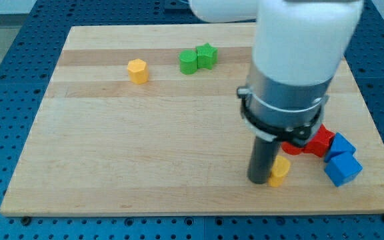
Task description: Push the hexagon into the red circle
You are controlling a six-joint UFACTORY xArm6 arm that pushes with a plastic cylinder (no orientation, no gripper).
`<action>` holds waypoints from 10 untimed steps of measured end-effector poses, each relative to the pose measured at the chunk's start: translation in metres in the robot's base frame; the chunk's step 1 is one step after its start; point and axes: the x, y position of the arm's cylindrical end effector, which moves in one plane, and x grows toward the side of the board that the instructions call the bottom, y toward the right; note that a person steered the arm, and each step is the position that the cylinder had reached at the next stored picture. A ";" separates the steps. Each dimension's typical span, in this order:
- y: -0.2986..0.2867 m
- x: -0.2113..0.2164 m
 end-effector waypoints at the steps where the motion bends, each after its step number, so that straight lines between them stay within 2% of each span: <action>1: 0.026 0.000; 2: 0.047 -0.002; 3: 0.043 -0.002; 4: 0.008 -0.006; 10: -0.226 -0.154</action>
